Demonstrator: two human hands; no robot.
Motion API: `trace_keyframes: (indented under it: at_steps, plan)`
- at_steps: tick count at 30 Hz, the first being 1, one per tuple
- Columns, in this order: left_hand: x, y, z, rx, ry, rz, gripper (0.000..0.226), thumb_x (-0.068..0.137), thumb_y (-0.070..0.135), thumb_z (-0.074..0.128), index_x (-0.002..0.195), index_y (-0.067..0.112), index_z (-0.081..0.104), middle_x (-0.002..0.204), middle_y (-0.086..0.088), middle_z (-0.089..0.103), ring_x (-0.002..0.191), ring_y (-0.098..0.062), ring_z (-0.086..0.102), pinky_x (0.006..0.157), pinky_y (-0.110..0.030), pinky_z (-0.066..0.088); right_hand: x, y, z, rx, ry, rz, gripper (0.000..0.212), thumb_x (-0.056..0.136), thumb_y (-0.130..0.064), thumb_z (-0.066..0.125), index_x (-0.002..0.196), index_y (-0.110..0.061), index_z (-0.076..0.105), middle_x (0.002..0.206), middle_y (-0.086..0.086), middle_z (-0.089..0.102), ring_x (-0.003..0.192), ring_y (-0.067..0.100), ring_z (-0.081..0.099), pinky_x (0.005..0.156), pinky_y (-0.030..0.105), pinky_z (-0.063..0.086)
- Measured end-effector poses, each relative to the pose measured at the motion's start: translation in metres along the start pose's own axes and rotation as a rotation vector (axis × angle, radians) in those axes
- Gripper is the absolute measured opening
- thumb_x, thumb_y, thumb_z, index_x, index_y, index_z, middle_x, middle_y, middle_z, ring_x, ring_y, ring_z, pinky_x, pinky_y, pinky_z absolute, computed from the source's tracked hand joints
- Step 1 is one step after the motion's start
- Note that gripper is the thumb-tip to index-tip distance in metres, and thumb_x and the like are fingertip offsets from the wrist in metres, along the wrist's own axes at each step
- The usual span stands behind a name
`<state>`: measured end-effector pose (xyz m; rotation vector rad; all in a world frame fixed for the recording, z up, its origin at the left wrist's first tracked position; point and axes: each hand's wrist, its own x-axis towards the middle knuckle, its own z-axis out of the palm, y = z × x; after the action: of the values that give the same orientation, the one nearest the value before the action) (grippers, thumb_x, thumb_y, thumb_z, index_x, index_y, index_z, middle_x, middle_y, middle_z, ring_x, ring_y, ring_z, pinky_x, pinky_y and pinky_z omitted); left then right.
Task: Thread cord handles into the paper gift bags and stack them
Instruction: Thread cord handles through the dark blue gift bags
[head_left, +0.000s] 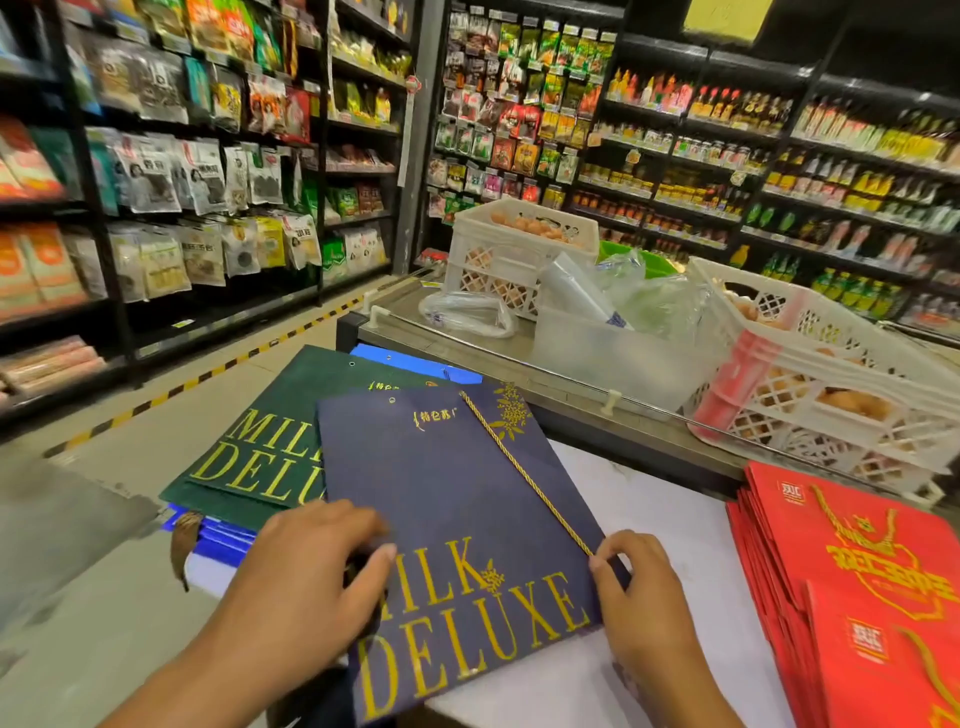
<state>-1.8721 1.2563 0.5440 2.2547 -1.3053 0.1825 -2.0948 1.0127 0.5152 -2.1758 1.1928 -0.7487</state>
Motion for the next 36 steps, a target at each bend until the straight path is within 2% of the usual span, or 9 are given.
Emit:
trace_keyframes:
  at_steps: [4,9,12,15,18,22,30,34,36]
  plan:
    - [0.050,-0.015,-0.004,-0.032,0.115,-0.026,0.020,0.090,0.038,0.061,0.106,0.028,0.068,0.107,0.007,0.062,0.105,-0.021,0.057,0.086,-0.040,0.051,0.001,0.012,-0.011,-0.076,-0.038,-0.025,0.022,0.103,-0.011,0.058,0.088,-0.026,0.060,0.109,-0.009,0.053,0.095,0.006,0.059,0.072,0.011,0.045]
    - [0.107,-0.026,0.000,0.090,-0.167,-0.169,0.063,0.088,0.050,0.071,0.144,0.033,0.047,0.146,0.003,0.053,0.134,-0.026,0.049,0.103,-0.047,0.049,0.001,0.018,-0.019,-0.303,-0.052,-0.084,0.017,0.106,-0.016,0.053,0.091,-0.025,0.057,0.117,-0.013,0.046,0.096,0.007,0.056,0.076,0.014,0.048]
    - [0.116,-0.020,0.011,0.164,-0.251,-0.163,0.063,0.087,0.060,0.068,0.142,0.035,0.046,0.134,0.002,0.058,0.129,-0.026,0.052,0.100,-0.048,0.048,-0.007,0.012,-0.016,-0.479,0.034,-0.150,0.011,0.104,-0.023,0.053,0.095,-0.029,0.058,0.112,-0.013,0.049,0.097,0.015,0.054,0.082,0.031,0.049]
    - [0.117,-0.011,0.014,0.225,-0.194,-0.199,0.058,0.086,0.064,0.068,0.133,0.033,0.051,0.126,0.001,0.057,0.124,-0.026,0.054,0.099,-0.050,0.045,-0.019,0.006,-0.014,-0.165,-0.071,-0.126,0.020,0.102,-0.021,0.056,0.084,-0.029,0.056,0.075,-0.004,0.062,0.070,0.016,0.058,0.062,0.029,0.046]
    - [0.113,-0.005,0.015,0.191,-0.213,-0.216,0.044,0.086,0.064,0.068,0.109,0.029,0.054,0.109,0.001,0.056,0.105,-0.025,0.059,0.085,-0.042,0.049,-0.035,-0.008,-0.012,0.154,-0.204,-0.096,0.014,0.100,-0.016,0.058,0.091,-0.025,0.063,0.063,0.005,0.063,0.060,0.019,0.060,0.058,0.031,0.047]
    - [0.104,-0.005,0.008,0.016,-0.215,-0.237,0.034,0.092,0.053,0.068,0.091,0.025,0.049,0.091,0.002,0.059,0.083,-0.021,0.058,0.064,-0.036,0.044,-0.041,-0.016,-0.006,0.245,-0.353,-0.067,0.033,0.101,-0.005,0.054,0.090,-0.027,0.075,0.063,0.009,0.069,0.058,0.010,0.058,0.061,0.024,0.047]
    - [0.064,-0.013,0.004,-0.677,-0.003,-0.431,0.018,0.096,0.024,0.071,0.085,0.013,0.063,0.078,-0.011,0.068,0.068,-0.021,0.057,0.065,-0.035,0.040,-0.037,-0.019,-0.014,0.646,-0.419,0.122,0.044,0.095,0.020,0.042,0.092,-0.003,0.079,0.085,0.024,0.075,0.050,0.022,0.049,0.048,0.027,0.041]
    - [0.032,0.001,0.019,-0.886,0.068,-0.503,0.009,0.101,0.016,0.064,0.099,0.024,0.061,0.067,-0.001,0.061,0.068,-0.022,0.059,0.064,-0.036,0.042,-0.043,-0.019,-0.012,0.651,-0.408,0.100,0.027,0.086,0.016,0.062,0.097,-0.003,0.078,0.091,0.018,0.079,0.064,0.022,0.065,0.059,0.030,0.054]
    - [0.018,0.007,0.026,-0.803,0.050,-0.448,0.019,0.101,0.018,0.063,0.110,0.035,0.059,0.066,0.002,0.059,0.068,-0.020,0.061,0.066,-0.038,0.046,-0.047,-0.019,-0.010,0.598,-0.383,0.084,0.022,0.085,0.011,0.071,0.093,-0.008,0.079,0.085,0.015,0.078,0.068,0.021,0.068,0.062,0.029,0.055]
